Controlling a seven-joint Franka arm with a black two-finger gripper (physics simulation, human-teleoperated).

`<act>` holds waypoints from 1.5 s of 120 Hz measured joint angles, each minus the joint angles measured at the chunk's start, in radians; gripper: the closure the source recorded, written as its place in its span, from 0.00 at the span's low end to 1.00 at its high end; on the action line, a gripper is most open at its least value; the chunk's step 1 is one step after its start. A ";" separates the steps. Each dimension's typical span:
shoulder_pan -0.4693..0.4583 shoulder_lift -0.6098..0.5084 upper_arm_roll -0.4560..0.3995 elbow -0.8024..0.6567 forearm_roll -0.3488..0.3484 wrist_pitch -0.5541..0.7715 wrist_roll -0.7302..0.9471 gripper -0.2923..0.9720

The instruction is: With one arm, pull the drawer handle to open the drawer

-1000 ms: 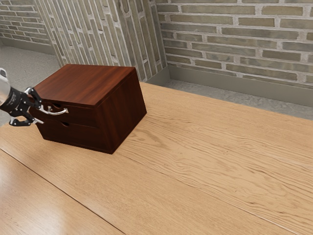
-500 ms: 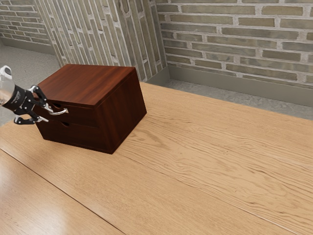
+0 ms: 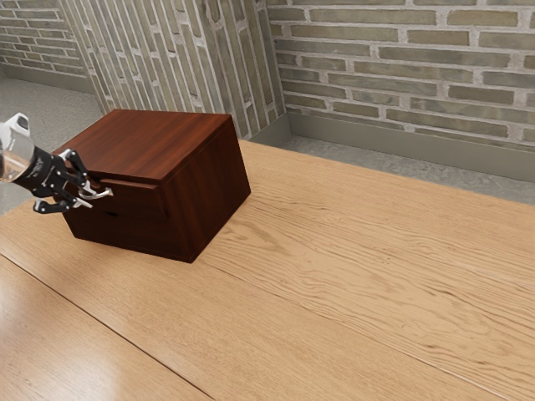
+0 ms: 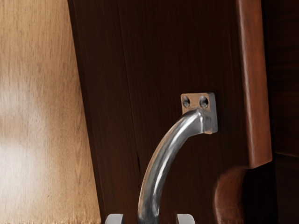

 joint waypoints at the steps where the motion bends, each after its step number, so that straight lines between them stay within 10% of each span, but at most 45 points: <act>1: 0.000 0.000 0.000 0.000 0.000 0.000 0.000 0.73; 180: -0.020 -0.052 0.073 -0.038 0.001 -0.074 0.014 0.76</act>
